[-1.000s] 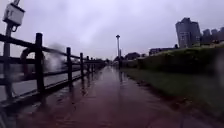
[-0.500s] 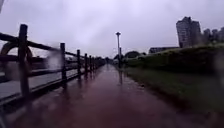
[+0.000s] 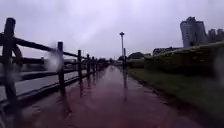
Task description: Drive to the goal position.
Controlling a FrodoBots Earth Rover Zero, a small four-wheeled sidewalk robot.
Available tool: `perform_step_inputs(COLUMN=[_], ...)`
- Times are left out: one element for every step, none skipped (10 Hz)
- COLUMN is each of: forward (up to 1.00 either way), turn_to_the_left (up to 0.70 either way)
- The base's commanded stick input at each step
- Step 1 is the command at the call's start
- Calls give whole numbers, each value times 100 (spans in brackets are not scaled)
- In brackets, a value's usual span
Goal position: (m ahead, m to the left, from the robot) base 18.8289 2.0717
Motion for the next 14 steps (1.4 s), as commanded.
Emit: perform_step_inputs(forward=[100, 100, 100, 100, 100, 100, 100, 100, 100, 100, 100, 100, 100, 100], turn_to_the_left=[1, 9, 2, 1, 1, 1, 1, 1, 1, 1, 1, 1, 1, 1])
